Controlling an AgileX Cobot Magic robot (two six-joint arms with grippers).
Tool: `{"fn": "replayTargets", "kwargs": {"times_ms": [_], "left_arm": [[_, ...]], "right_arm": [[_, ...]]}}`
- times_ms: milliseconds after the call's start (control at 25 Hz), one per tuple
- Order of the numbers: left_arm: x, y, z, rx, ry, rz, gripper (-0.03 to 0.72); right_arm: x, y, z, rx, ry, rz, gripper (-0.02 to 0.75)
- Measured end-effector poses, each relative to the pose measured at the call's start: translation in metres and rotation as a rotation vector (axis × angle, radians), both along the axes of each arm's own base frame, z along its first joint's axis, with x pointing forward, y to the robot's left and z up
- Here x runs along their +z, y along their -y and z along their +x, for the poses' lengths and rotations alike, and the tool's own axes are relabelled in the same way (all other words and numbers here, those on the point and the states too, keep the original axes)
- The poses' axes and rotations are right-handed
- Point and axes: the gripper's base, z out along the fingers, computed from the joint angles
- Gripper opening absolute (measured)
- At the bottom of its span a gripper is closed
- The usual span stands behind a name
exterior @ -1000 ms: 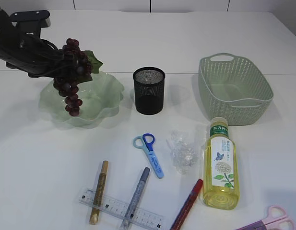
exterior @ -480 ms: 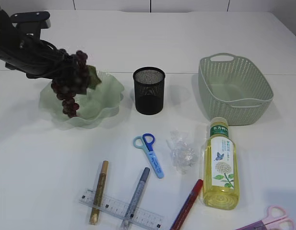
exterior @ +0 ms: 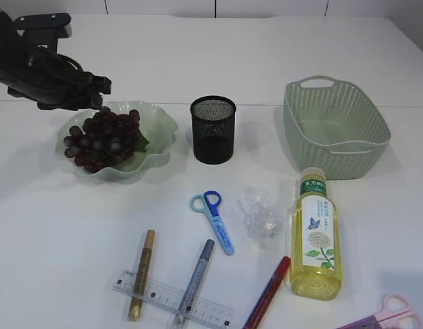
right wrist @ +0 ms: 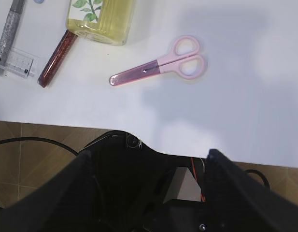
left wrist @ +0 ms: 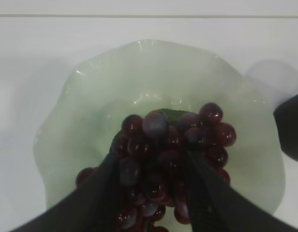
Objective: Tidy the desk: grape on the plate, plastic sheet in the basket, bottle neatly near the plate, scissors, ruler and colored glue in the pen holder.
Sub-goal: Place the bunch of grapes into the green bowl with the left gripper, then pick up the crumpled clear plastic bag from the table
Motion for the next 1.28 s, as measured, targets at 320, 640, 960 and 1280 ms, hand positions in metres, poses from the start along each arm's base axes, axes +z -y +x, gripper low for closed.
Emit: {"fn": "replayTargets", "kwargs": {"times_ms": [320,640,960,1280], "left_arm": [[0.008,-0.003,-0.002,-0.004,-0.104,0.060,0.330],[0.049,-0.005,0.001,0.015,-0.211,0.115,0.332],[0.078,0.000,-0.013,-0.079,-0.396,0.102,0.332],[0.081,0.003,-0.020,-0.106,-0.474,0.077,0.400]], "right_arm": [[0.000,0.000,0.000,0.000,0.000,-0.002,0.548],[0.000,0.000,0.000,0.000,0.000,-0.002,0.548],[0.001,0.000,0.000,0.000,0.003,-0.002,0.548],[0.027,-0.001,0.011,0.002,0.060,0.001,0.548]]}}
